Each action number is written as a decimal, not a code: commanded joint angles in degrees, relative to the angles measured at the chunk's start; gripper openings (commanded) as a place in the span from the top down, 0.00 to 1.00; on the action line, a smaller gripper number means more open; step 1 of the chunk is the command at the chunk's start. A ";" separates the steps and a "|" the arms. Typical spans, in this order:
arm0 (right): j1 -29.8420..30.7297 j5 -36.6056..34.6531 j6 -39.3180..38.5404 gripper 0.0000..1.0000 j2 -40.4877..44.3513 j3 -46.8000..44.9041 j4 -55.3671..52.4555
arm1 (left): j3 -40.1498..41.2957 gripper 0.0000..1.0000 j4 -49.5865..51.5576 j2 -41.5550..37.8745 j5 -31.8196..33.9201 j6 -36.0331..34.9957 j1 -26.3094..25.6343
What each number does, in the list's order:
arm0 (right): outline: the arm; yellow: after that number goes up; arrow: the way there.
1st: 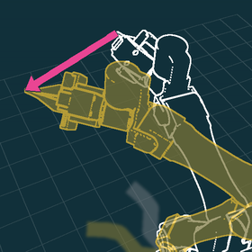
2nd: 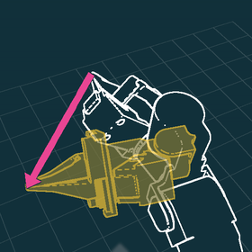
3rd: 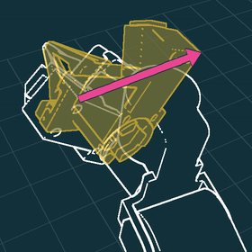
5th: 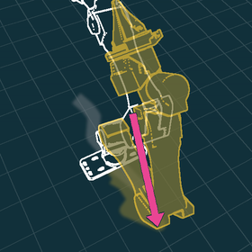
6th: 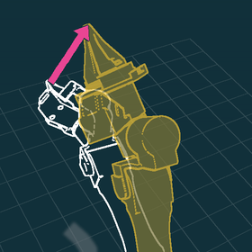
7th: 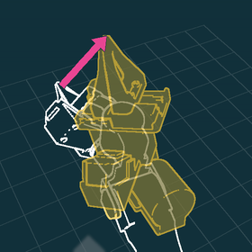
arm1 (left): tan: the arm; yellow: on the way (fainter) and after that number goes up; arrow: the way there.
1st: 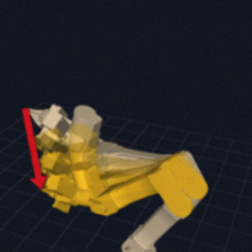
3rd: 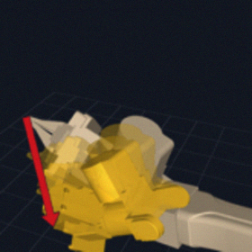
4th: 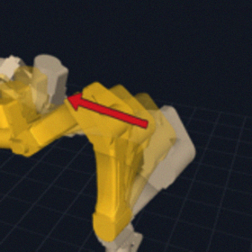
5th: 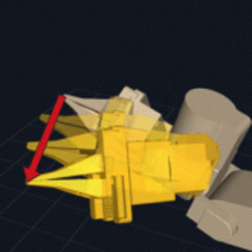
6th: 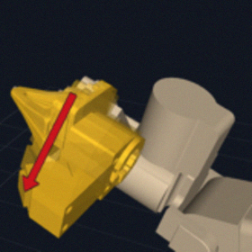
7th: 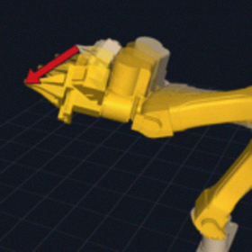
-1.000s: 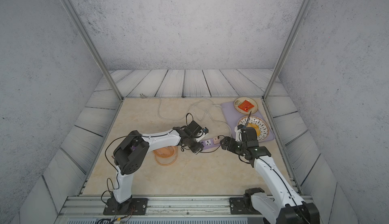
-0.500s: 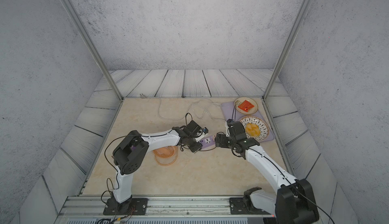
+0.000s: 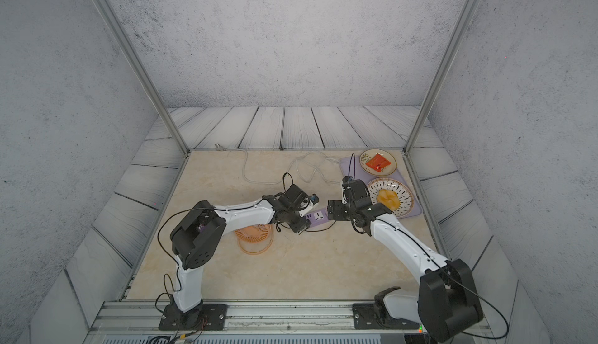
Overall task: Unplug the desk fan from the power strip
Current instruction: Remove the plug from the socket.
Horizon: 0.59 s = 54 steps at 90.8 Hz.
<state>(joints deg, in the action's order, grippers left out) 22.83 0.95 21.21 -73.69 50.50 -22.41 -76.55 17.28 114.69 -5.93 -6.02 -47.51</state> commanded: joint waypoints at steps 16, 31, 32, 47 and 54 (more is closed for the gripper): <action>0.08 -1.46 -6.58 0.13 -4.77 4.86 -1.48 | 0.13 0.37 -1.35 -0.86 -1.78 -0.75 1.02; 0.12 -0.94 -8.51 0.16 -8.30 8.26 -2.55 | 0.15 0.43 -1.20 -0.35 -1.63 -1.17 1.10; 0.20 -0.81 -8.66 0.16 -8.57 8.50 -2.59 | 0.16 0.43 -1.24 -0.39 -1.63 -1.26 1.10; 0.12 -1.90 -10.14 0.18 -11.37 10.99 -3.73 | 0.52 0.47 -1.13 -0.44 -1.50 -1.91 1.18; 0.15 -1.77 -10.31 0.18 -11.89 11.33 -3.73 | 0.53 0.46 -1.02 -0.50 -1.32 -2.09 1.19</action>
<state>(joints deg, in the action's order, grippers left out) 22.83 0.25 12.53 -84.71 60.45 -24.58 -76.55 16.62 114.69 -7.31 -7.51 -46.70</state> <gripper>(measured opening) 0.821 0.563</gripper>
